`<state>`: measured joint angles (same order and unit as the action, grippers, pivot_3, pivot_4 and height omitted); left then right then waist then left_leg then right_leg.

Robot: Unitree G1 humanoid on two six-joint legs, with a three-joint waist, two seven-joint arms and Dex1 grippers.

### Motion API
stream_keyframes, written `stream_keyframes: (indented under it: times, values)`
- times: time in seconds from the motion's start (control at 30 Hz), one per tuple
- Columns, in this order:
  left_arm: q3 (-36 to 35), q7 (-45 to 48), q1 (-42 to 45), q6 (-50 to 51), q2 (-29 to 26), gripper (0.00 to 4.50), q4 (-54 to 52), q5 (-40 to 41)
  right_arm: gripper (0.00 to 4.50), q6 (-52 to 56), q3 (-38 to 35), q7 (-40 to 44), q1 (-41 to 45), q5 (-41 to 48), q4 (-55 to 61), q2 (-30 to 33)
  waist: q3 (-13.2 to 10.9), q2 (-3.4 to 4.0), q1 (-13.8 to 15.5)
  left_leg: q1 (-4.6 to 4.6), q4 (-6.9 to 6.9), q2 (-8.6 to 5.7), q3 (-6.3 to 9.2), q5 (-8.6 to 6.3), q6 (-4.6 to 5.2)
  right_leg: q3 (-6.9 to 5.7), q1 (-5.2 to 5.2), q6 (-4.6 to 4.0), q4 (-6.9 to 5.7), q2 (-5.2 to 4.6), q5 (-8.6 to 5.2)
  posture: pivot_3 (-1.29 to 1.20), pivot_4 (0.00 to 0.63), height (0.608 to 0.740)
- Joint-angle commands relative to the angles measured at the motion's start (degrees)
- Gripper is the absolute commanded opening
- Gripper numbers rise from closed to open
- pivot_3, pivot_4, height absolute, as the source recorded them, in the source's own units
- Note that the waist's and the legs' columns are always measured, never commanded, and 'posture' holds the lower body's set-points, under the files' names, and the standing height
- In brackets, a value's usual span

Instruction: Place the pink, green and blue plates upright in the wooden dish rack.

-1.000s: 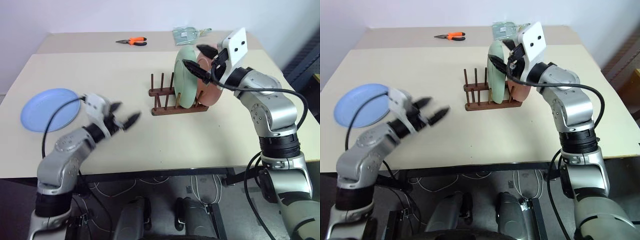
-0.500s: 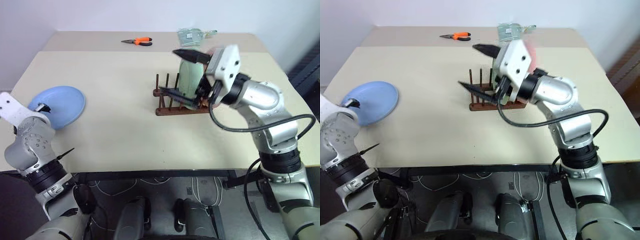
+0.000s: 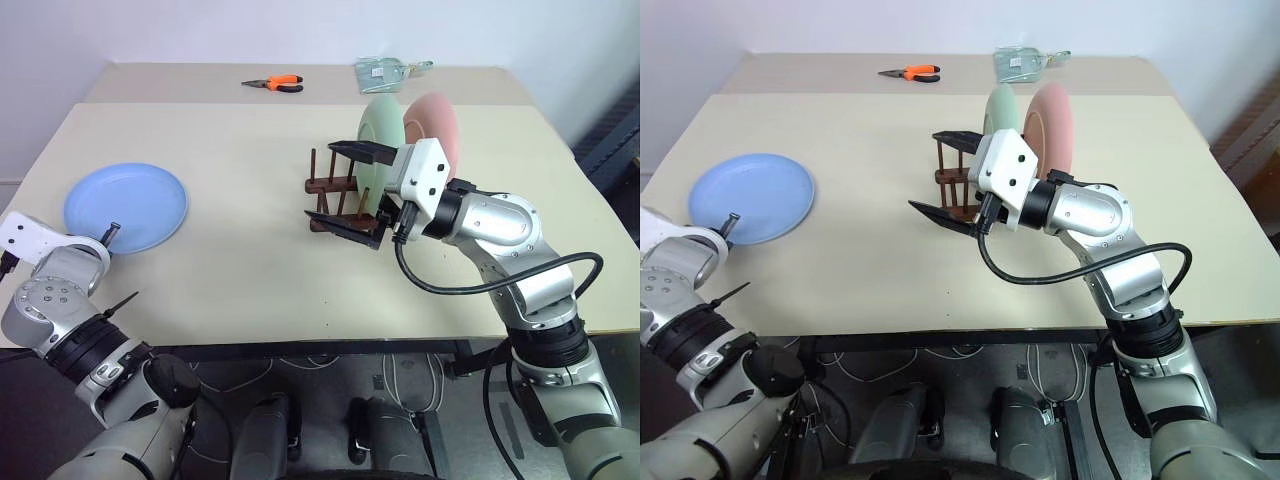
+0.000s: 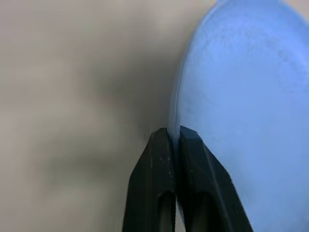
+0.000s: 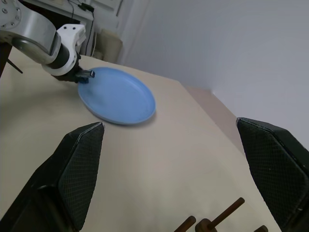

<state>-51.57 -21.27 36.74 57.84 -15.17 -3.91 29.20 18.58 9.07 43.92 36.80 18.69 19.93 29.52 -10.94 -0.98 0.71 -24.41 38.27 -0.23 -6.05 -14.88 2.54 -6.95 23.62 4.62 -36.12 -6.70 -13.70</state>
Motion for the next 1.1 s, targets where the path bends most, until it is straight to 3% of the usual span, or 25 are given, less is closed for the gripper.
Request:
stream_keyframes:
  times: [0.03, 0.2, 0.33, 0.6, 0.7, 0.93, 1.03, 1.1]
  values:
    - [11.3, 10.9, 1.2, -7.1, -1.4, 0.05, -11.5, 3.1, 4.5, -2.2, 1.0, 1.2, 1.8, -2.4, 0.1, 0.3, 0.0, -0.06, 0.1, -0.02, 0.0, 0.0, 0.02, 0.0, -0.01, -0.02, 0.0, 0.0, 0.01, -0.01, 0.0, 0.0, 0.15, 0.74]
    - [24.8, 16.3, 3.8, -7.2, -3.3, 0.05, -18.8, 2.5, 4.5, -10.4, 7.2, 1.3, 5.2, -12.9, -3.6, -0.4, 0.0, -0.09, -0.4, 0.02, -0.02, -0.01, -0.01, 0.0, -0.03, 0.02, 0.0, -0.01, 0.01, 0.0, 0.0, 0.0, 0.15, 0.74]
    - [31.5, 14.1, 6.2, -2.1, -2.3, 0.05, -22.3, 2.5, 4.5, -15.8, 10.7, -3.1, 10.1, -23.4, -11.3, -1.8, 0.0, -0.08, -1.5, 0.06, -0.05, 0.0, -0.04, 0.04, -0.04, 0.03, 0.0, -0.01, -0.01, 0.04, 0.0, 0.0, 0.15, 0.74]
    - [28.0, 6.7, 10.6, 4.8, 5.9, 0.05, -25.6, 8.1, 4.5, -25.0, 14.8, -10.3, 15.4, -36.6, -25.4, -6.0, 0.0, -0.07, -1.5, 0.03, -0.05, 0.06, 0.01, 0.09, -0.1, 0.1, 0.02, -0.02, 0.0, 0.13, -0.01, 0.0, 0.15, 0.74]
    - [26.0, 4.7, 11.6, 5.8, 7.5, 0.0, -26.2, 10.1, 3.65, -26.7, 14.8, -11.4, 16.4, -38.3, -28.5, -7.0, 0.0, -0.07, -1.4, 0.03, -0.04, 0.06, 0.01, 0.1, -0.1, 0.1, -0.01, -0.01, 0.01, 0.13, -0.01, 0.0, 0.15, 0.74]
    - [25.9, 3.9, 11.0, 7.1, 7.0, 0.0, -27.4, 11.1, 0.07, -30.1, 13.3, -14.1, 18.4, -40.4, -31.9, -8.2, 0.0, -0.07, -1.5, 0.04, -0.03, 0.06, 0.04, 0.1, -0.1, 0.09, -0.02, -0.01, 0.0, 0.22, -0.01, 0.0, 0.15, 0.74]
    - [21.3, 1.8, 12.6, 4.0, 10.0, 1.0, -26.2, 14.2, 0.0, -32.2, 12.7, -14.4, 18.4, -40.4, -31.7, -8.2, 0.0, -0.07, -1.4, 0.04, -0.03, 0.06, 0.06, 0.1, -0.1, 0.08, -0.06, -0.01, 0.01, 0.22, -0.01, 0.0, 0.15, 0.74]
    - [17.3, -0.1, 15.1, -1.5, 10.0, 2.0, -24.5, 14.3, 0.0, -33.6, 12.3, -14.0, 18.3, -39.9, -31.1, -7.9, 0.0, -0.07, -1.4, 0.04, -0.02, 0.05, 0.07, 0.1, -0.1, 0.07, -0.07, -0.01, 0.04, 0.2, -0.01, 0.0, 0.15, 0.74]
